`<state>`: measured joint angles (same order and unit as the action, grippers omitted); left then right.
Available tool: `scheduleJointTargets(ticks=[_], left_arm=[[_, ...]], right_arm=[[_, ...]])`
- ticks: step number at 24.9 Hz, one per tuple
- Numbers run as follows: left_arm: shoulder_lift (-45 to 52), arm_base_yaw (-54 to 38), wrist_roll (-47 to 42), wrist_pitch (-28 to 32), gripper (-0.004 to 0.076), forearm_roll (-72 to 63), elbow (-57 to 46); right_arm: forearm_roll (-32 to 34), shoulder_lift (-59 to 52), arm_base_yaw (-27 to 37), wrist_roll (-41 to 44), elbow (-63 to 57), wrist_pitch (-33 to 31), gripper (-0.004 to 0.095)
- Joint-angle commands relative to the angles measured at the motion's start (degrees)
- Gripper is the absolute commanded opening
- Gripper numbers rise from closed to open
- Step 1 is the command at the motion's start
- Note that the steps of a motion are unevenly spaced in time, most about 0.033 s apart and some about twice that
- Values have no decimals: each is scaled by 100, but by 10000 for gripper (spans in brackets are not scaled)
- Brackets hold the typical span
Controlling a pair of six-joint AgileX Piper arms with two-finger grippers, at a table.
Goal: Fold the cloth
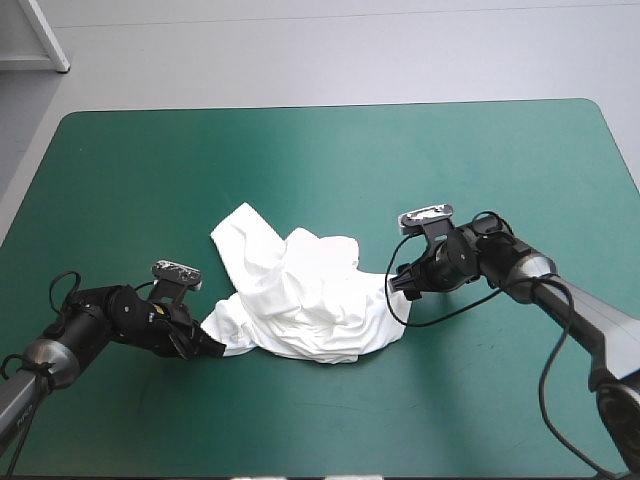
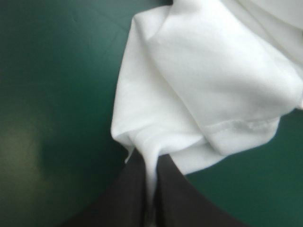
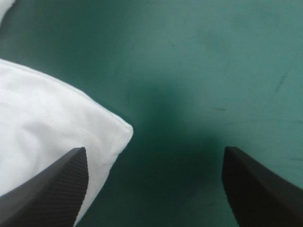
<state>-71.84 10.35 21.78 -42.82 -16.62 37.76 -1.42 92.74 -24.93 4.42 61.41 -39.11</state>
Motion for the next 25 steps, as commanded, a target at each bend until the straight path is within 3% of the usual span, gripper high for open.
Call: scheduleJointTargets(ticks=[1, 5, 7, 13, 19, 21, 25], left_arm=[[115, 28, -48, 177, 19, -141, 167], [115, 28, -48, 304, 20, -141, 167], [115, 28, -48, 338, 20, -141, 167], [115, 28, -63, 477, 20, -141, 167], [115, 28, -63, 556, 20, -141, 167], [115, 28, -63, 583, 20, -141, 167], [115, 28, -63, 694, 20, -141, 167]], right_arm=[[-75, 150, 17, -143, 126, 366, 724], [-820, 381, 7, -694, 126, 416, 723], [-1036, 381, 7, -765, 126, 347, 676], [-1316, 403, 7, -956, 126, 174, 326], [-1328, 403, 7, -946, 126, -88, 70], [-1328, 403, 7, -946, 126, -87, -3], [-1328, 351, 7, -957, 137, -17, -17]])
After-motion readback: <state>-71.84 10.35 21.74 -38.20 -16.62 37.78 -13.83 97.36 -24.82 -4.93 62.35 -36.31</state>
